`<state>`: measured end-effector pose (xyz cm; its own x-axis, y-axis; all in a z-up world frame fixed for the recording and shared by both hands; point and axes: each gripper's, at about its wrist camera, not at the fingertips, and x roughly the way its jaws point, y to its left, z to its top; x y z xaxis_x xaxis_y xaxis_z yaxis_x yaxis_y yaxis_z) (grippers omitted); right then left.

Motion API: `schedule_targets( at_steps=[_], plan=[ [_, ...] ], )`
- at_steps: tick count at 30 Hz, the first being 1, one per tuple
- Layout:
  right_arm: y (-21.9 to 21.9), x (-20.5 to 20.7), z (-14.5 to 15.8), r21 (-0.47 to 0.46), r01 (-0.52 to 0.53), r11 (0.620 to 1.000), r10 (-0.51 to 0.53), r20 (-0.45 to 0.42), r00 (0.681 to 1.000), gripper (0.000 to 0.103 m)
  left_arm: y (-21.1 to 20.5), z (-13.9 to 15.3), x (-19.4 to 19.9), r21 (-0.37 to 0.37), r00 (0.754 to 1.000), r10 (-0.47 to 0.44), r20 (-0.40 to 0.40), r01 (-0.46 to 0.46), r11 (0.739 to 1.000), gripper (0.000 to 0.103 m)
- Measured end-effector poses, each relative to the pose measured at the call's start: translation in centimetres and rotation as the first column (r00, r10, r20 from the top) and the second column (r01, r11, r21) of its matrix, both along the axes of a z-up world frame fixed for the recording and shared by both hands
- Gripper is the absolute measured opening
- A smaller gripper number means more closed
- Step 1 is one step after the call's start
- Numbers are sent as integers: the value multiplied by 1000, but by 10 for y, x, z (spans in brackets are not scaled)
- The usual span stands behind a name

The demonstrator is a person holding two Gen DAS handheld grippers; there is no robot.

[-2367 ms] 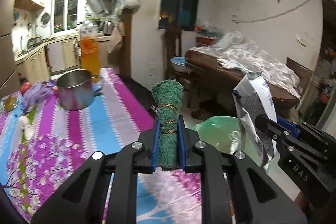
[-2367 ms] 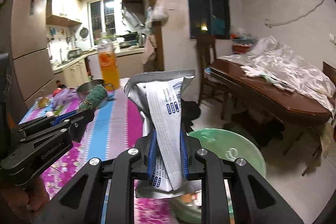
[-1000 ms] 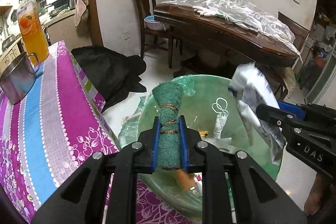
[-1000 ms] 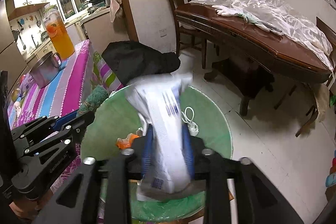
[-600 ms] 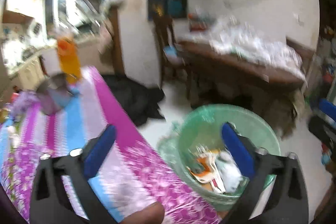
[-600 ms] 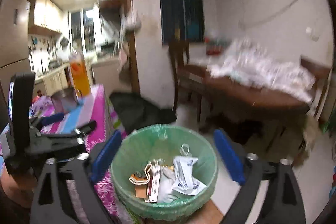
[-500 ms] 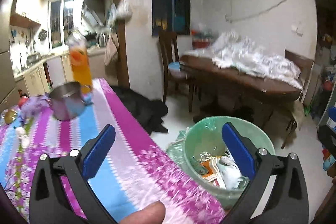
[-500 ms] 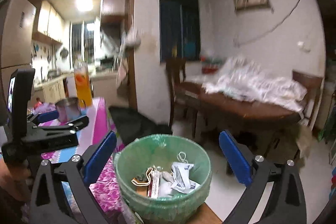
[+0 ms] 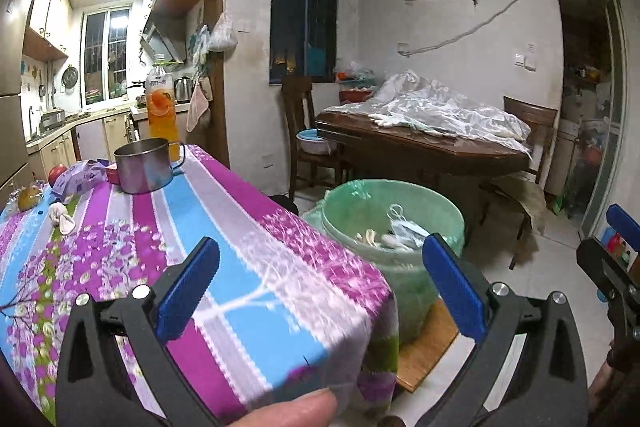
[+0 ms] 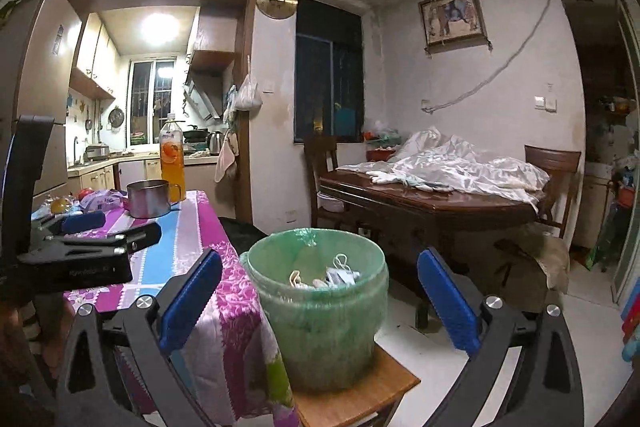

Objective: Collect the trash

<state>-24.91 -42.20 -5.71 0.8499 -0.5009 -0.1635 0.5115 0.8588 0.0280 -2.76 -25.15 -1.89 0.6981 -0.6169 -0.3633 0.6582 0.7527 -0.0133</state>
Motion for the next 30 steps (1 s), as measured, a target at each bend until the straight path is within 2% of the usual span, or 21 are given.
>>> schedule_targets(
  at_steps=[4, 12, 22, 30],
  plan=[
    [8, -17, -8, 6, 15, 1000, -15, 5, 1000, 98, 3, -6, -13, -9, 999, -30, -10, 30, 999, 98],
    [7, -30, -8, 8, 39, 999, -39, 14, 999, 98, -1, -4, -37, -9, 997, -74, 26, 74, 997, 98],
    [-1, -39, 3, 14, 79, 997, -79, 32, 996, 98, 0, -6, -43, -2, 996, -81, 38, 81, 997, 98],
    [-5, -42, 0, 16, 93, 996, -93, 19, 995, 98, 0, -6, -44, -2, 996, -79, 40, 79, 997, 98]
  ],
)
